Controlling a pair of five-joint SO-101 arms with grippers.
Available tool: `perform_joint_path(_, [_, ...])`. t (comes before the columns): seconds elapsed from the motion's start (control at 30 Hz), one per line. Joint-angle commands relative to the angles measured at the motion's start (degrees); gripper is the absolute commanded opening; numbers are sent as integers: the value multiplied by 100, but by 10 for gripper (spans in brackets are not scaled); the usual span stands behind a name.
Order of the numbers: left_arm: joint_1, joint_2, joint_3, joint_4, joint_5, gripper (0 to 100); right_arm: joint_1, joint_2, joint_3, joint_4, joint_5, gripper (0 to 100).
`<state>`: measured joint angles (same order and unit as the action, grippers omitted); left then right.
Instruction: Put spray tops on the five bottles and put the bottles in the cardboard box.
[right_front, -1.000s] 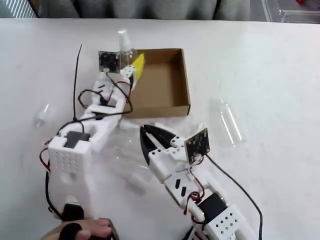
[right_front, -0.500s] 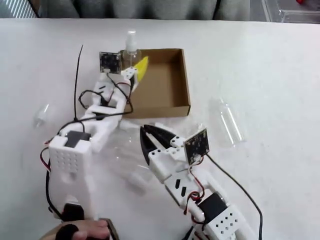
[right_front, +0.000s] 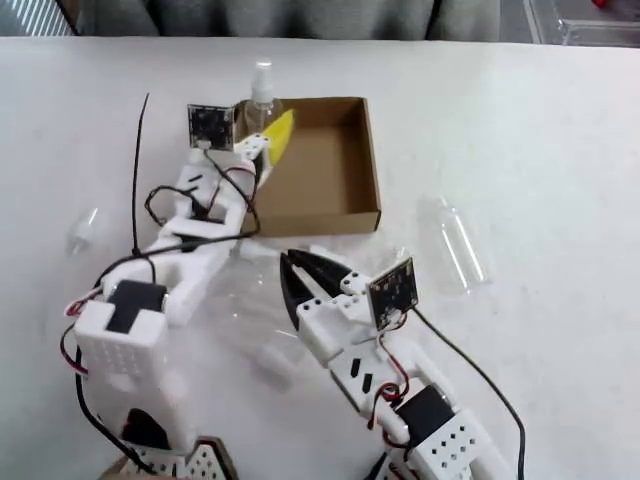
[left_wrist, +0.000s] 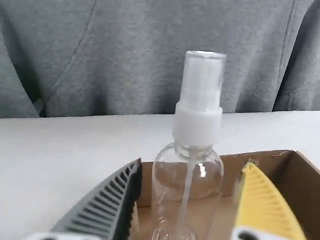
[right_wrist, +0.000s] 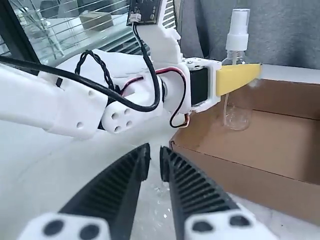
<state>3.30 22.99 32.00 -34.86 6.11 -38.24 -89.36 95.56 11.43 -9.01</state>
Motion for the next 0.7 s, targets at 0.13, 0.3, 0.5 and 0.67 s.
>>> perform_joint_path(0.13, [31, -1604, 1125, -70, -158, 294, 66, -57, 35, -92, 70, 15])
perform_joint_path(0.3, [-13, -2730, 2189, 88, -290, 294, 66, -57, 44, -92, 70, 15])
perform_joint_path(0.5, [-215, -4391, 3279, 1169, -290, 294, 57, -57, 44, -84, 70, 15])
perform_joint_path(0.67, [-549, -6132, 3701, 2796, -255, 294, 75, -57, 53, -84, 70, 15])
